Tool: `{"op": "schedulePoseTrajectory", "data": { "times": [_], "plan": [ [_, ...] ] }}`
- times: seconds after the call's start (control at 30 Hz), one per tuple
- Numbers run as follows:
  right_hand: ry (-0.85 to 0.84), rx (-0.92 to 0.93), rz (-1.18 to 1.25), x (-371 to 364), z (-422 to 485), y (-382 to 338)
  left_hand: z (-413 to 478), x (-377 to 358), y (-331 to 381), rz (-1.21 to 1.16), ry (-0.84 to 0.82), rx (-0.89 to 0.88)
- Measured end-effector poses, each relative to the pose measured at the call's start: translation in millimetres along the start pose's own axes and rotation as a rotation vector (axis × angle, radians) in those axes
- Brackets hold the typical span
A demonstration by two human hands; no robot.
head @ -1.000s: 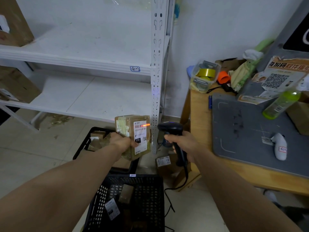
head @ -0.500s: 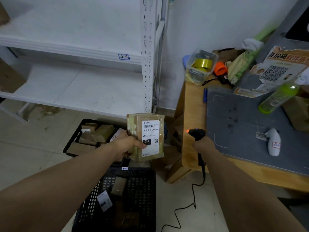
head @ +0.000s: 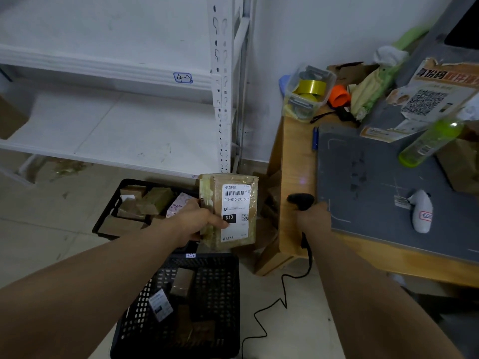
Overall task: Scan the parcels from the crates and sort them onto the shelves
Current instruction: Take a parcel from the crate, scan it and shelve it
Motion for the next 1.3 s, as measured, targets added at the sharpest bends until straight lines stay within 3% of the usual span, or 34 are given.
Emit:
{"op": "schedulePoseTrajectory", "data": {
  "times": [0.1, 0.17, 0.37, 0.57, 0.83, 1.1, 1.3],
  "plan": [
    [0.147, 0.152, -0.039, 19, -25, -25, -6, 2, 5, -0.009, -0.015, -0.006],
    [0.153, 0.27, -0.021, 20, -41, -47, -7, 7, 6, -0.009, -0.021, -0.01],
    [-0.384, 0.313, 0.241, -54, -89, -104, -3, 40, 3, -0.027, -0.05, -0.05],
    [-0.49, 0.391, 0.238, -87, -158, -173, -60, 91, 33, -0.032, -0.118, -0.131],
    [-0.449, 0.58, 0.121, -180, -282, -316, -147, 285, 54, -0.011, -0.043, -0.289],
    [-0.519, 0.688, 0.218, -331, -430, -447, -248, 511, 38, 0.047, 0.038, -0.338],
    [-0.516, 0.699, 0.204, -399, -509, -502, -301, 611, 25, 0.037, 0.078, -0.353]
  ]
}}
Point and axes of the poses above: each hand's wrist, its own z-axis towards the middle knuckle, its own x-axis out of the back of the hand, y = z × x, the point moved 9 cm from there along z, towards the middle knuckle, and after that the axes turned 8 degrees about -y, right-handed, at the moved point
